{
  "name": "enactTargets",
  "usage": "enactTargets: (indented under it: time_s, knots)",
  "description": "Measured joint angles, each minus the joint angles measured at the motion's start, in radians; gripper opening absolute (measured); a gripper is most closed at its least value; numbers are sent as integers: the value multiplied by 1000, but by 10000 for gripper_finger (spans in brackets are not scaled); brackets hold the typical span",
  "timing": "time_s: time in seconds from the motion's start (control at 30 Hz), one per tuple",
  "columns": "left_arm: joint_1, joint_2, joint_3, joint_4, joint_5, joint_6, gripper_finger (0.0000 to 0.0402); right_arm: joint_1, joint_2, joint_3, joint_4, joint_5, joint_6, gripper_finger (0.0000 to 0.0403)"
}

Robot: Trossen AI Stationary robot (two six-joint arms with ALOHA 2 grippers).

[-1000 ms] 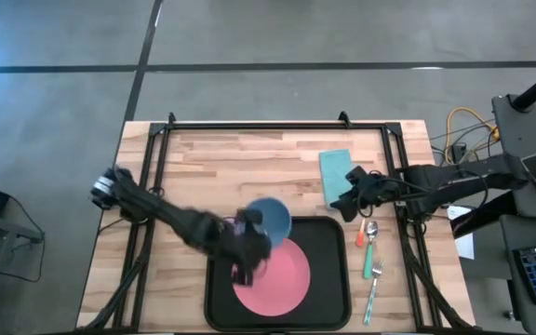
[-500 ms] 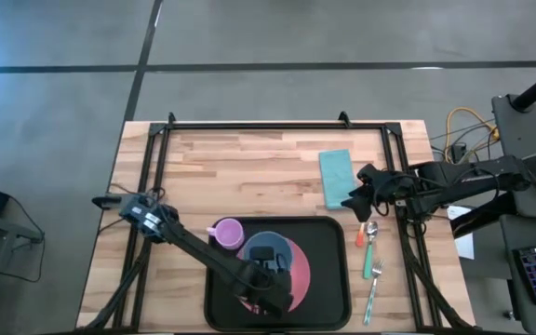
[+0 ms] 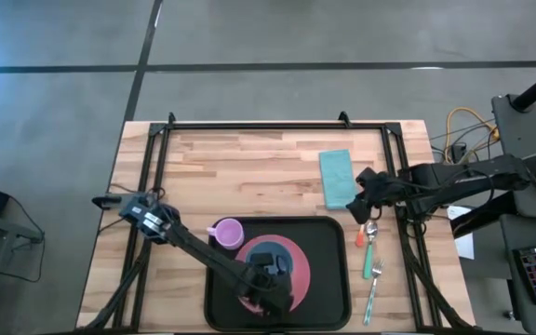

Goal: Set up tray
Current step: Put the blue bowl on the pink plate, then put the light blue napkin on the black serving tray

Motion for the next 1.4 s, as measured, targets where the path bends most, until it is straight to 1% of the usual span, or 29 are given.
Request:
enactTargets:
  time_s: [0.2, 0.37, 0.53, 0.67, 0.77, 0.87, 0.97, 1.03, 1.17, 1.27, 1.33, 1.4]
  knots:
    - [4, -62, -3, -24, -3, -6, 43, 0, 41, -1, -2, 1, 32, 224]
    - [3, -70, -17, -24, 1, -1, 63, -1, 64, -1, -5, 7, 15, 224]
    - [-12, -85, -4, -26, 12, -35, 66, -1, 72, -2, -9, 26, 11, 224]
    - [-36, -144, 43, -39, 14, -81, 67, -1, 69, -1, -5, 52, 2, 224]
    - [-34, -187, 53, -123, 5, -97, 67, 0, 71, 8, 1, 51, 15, 224]
    - [-16, -222, 30, -198, -49, -74, 67, 0, 71, 10, 3, 52, 15, 224]
    - [14, -278, 4, -273, -137, -68, 67, 0, 70, 10, 10, 71, 15, 224]
    - [45, -314, -16, -300, -173, -67, 67, -2, 70, 10, 31, 81, 13, 224]
    - [111, -369, -70, -303, -182, -33, 67, 0, 71, 10, 100, 79, 11, 224]
    - [169, -440, -130, -303, -182, 14, 67, -1, 73, 10, 167, 91, 20, 224]
    - [220, -499, -192, -295, -181, 30, 67, -20, 81, 11, 194, 128, 80, 224]
    - [280, -559, -272, -261, -174, 56, 67, -68, 106, 11, 165, 137, 144, 224]
